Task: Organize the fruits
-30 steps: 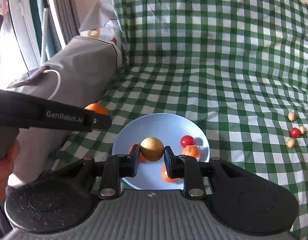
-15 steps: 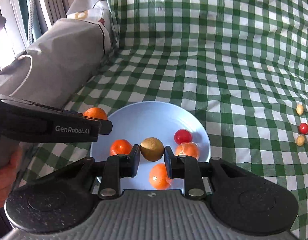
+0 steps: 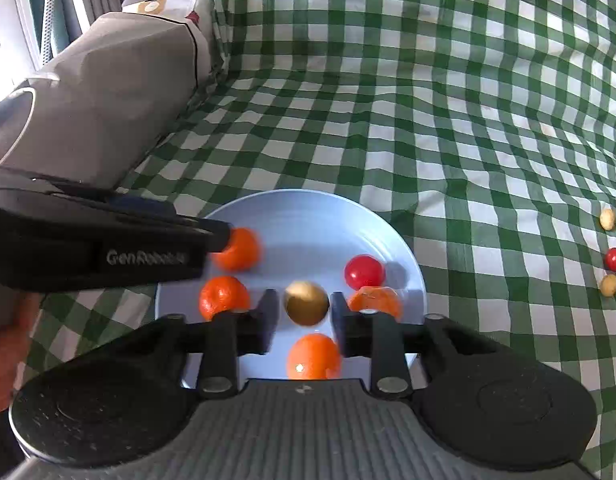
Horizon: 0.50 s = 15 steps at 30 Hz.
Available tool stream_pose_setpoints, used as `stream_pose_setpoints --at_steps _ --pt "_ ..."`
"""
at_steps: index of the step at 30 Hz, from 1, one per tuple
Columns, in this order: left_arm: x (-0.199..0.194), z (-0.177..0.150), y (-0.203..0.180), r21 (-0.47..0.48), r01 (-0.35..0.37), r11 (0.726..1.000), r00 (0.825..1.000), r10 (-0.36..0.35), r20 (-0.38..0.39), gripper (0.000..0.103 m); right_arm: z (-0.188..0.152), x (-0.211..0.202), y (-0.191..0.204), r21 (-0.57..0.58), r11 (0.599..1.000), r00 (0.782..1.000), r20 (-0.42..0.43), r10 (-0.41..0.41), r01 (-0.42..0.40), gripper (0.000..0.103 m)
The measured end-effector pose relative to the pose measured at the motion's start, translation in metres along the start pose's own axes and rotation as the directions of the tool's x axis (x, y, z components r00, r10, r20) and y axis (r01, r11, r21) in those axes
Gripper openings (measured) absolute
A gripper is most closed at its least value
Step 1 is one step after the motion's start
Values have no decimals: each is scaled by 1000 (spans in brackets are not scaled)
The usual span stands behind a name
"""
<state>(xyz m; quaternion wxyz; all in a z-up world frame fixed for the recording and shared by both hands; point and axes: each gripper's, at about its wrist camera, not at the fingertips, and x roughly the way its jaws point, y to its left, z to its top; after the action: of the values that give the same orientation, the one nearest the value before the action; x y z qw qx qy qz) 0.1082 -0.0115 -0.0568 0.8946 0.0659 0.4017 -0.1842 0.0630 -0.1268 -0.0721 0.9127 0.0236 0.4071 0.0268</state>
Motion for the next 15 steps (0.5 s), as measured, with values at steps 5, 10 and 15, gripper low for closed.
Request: stream_pose_setpoints --at_steps 5,10,15 --pt "-34 -10 3 -37 2 999 999 -1 33 103 -5 -30 1 -13 1000 1000 16 -21 21 92" --pt "-78 -31 9 -86 3 996 999 0 35 103 -20 -69 9 -59 997 999 32 -42 44 100" --pt "-121 -54 9 -107 -41 993 998 46 49 103 -34 -113 18 -71 996 993 110 -52 60 102"
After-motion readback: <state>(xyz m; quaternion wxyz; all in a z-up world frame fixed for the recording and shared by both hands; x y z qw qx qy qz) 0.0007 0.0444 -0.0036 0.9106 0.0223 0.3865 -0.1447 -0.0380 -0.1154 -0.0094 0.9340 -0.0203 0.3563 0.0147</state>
